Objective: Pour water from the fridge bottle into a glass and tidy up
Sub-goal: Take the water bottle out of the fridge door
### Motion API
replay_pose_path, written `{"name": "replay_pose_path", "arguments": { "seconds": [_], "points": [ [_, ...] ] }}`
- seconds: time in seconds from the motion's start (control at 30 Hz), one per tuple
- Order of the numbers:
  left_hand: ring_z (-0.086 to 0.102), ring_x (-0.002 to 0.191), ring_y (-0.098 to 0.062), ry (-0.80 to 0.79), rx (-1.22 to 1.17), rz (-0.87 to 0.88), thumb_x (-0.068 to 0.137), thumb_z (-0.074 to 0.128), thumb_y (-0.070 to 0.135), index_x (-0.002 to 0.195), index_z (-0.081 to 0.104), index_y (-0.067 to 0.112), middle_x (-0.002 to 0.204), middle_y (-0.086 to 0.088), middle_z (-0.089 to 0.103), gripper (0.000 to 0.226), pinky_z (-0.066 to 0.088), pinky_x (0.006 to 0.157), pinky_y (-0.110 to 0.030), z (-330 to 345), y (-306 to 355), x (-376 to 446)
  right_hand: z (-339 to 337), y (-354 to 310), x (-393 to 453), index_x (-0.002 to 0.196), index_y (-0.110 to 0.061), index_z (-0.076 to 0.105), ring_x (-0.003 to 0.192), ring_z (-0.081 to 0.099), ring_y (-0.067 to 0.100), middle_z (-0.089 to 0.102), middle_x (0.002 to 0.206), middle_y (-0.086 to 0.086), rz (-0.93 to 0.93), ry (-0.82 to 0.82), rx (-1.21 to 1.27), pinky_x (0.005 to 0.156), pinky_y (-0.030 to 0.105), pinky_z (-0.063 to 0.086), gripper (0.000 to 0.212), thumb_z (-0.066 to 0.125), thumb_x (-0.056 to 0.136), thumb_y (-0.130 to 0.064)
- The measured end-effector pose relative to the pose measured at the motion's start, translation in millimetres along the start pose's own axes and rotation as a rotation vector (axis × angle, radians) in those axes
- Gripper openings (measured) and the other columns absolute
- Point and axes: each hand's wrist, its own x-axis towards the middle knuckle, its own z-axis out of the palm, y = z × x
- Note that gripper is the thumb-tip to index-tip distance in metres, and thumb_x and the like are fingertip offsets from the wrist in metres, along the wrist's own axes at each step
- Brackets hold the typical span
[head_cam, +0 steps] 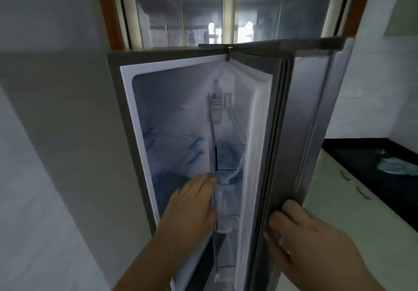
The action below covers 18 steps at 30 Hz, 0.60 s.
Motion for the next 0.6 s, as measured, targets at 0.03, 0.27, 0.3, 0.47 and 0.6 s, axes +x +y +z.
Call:
{"name": "replay_pose_path", "arguments": {
  "seconds": [0.03, 0.27, 0.3, 0.47, 0.6],
  "points": [
    [0.045, 0.144, -0.018, -0.04, 0.006, 0.034, 0.093, 0.053, 0.029, 0.151, 0.049, 0.025, 0.157, 0.005, 0.048, 0.058, 0.045, 0.112, -0.042, 10.9, -1.4, 7.0, -1.5, 10.1, -4.5, 0.076, -0.028, 0.064, 0.053, 0.061, 0.021, 0.057, 0.087, -0.002, 0.048, 0.015, -0.023, 0.036, 0.03, 0.041, 0.023, 0.054, 0.083, -0.047],
    [0.005, 0.159, -0.008, -0.294, -0.004, 0.242, 0.106, 0.045, 0.016, 0.162, 0.03, 0.031, 0.172, 0.012, 0.016, 0.06, 0.003, 0.126, -0.024, 100.0, 38.2, 51.0, 14.6, 61.9, -28.7, 0.105, -0.028, 0.073, 0.054, 0.065, 0.011, 0.068, 0.096, -0.009, 0.248, -0.136, -0.067, 0.039, 0.026, 0.05, 0.037, 0.05, 0.086, -0.05],
    [0.001, 0.159, -0.007, -0.286, -0.025, 0.252, 0.106, 0.046, 0.012, 0.162, 0.029, 0.03, 0.172, 0.011, 0.014, 0.062, 0.005, 0.129, -0.026, 107.8, 50.0, 58.7, 19.7, 69.7, -28.4, 0.113, -0.028, 0.072, 0.061, 0.068, 0.009, 0.069, 0.105, -0.01, 0.256, -0.144, -0.072, 0.042, 0.027, 0.053, 0.04, 0.051, 0.086, -0.05],
    [-0.002, 0.16, -0.008, -0.314, -0.083, 0.264, 0.106, 0.043, 0.004, 0.165, 0.02, 0.03, 0.174, 0.01, 0.008, 0.069, 0.0, 0.124, -0.028, 143.9, 100.7, 94.9, 49.9, 108.3, -14.6, 0.158, -0.035, 0.034, 0.131, 0.055, 0.009, 0.033, 0.161, -0.021, 0.331, -0.338, 0.043, 0.103, 0.029, 0.051, 0.059, 0.045, 0.103, -0.052],
    [-0.007, 0.16, -0.01, -0.357, -0.056, 0.316, 0.101, 0.048, 0.002, 0.167, 0.005, 0.033, 0.174, 0.012, -0.002, 0.084, 0.0, 0.126, -0.029, 158.6, 125.5, 113.2, 79.7, 147.1, -5.9, 0.159, -0.034, 0.034, 0.135, 0.053, 0.012, 0.043, 0.16, -0.009, 0.424, -0.325, 0.089, 0.11, 0.028, 0.045, 0.053, 0.043, 0.108, -0.042]
  ]
}}
